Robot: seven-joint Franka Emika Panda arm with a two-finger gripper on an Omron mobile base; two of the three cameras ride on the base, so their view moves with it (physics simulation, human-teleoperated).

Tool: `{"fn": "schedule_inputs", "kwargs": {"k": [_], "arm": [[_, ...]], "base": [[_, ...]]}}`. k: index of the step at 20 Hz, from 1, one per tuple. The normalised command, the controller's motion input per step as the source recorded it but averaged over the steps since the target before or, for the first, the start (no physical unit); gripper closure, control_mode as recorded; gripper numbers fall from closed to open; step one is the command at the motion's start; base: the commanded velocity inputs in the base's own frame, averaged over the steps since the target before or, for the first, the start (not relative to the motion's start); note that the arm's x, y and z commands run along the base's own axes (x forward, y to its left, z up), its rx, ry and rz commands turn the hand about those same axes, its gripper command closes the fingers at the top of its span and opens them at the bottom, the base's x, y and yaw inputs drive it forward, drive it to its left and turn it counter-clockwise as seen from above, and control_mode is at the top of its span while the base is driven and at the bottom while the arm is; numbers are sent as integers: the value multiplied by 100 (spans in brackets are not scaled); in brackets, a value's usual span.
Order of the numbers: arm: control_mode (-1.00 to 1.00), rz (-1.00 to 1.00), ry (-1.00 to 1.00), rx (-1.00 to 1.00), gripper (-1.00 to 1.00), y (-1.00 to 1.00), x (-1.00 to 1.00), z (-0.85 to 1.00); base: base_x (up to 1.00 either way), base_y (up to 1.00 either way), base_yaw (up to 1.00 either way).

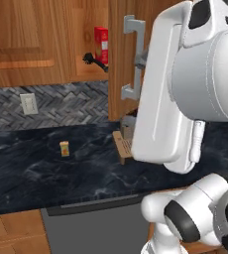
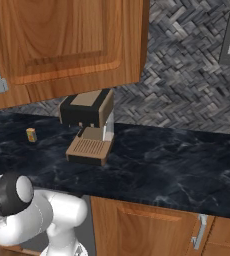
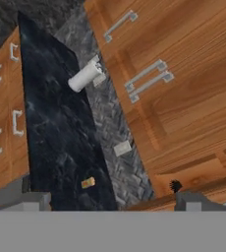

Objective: Pick the bar soap and dish brush from the cabinet and place them on the counter.

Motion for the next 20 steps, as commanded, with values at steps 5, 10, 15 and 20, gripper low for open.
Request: {"fn": "schedule_inputs", "kwargs": {"k": [5,10,15,20], "arm": [[-100,-2,-15,-27,-100,3,13,-13],[-100,-7,-11,-20,-100,16,10,0],[-100,-14,-10,-24,-100,9,6,0],[-100,-12,-12,-21,-100,21,11,0]], "base": [[0,0,0],[0,0,0],[0,0,0],[0,0,0]]}}
